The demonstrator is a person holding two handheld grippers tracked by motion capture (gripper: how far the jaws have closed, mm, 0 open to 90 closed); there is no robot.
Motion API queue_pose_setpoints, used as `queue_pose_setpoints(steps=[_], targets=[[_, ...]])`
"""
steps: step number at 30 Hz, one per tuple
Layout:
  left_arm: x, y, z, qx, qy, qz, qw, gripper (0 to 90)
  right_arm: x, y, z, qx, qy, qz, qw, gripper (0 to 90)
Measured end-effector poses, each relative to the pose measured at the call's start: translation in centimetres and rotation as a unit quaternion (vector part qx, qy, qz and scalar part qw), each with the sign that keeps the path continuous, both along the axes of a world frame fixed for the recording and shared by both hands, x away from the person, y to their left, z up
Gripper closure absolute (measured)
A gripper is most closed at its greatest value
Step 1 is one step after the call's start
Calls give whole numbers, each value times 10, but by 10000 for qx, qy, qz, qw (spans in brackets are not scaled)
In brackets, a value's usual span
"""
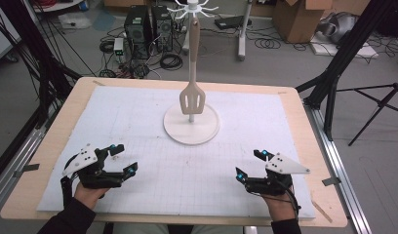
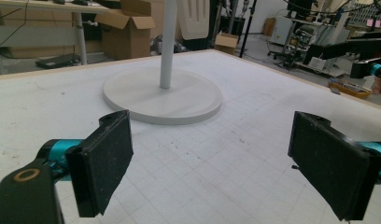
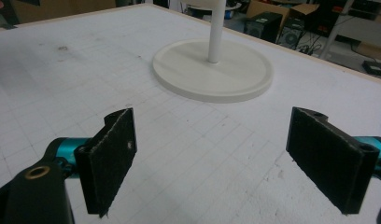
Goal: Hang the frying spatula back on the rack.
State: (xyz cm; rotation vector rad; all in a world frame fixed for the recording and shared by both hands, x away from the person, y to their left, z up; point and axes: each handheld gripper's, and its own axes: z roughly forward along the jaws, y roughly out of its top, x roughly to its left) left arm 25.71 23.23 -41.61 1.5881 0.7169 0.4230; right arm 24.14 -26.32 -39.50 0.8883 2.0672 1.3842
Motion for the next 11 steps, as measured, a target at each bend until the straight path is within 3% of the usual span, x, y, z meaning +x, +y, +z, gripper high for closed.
queue_pose_setpoints(steps=[11], targets=[[1, 0, -1, -4, 39, 55, 10000, 150, 0, -1, 0, 36, -14, -13, 10000, 151]])
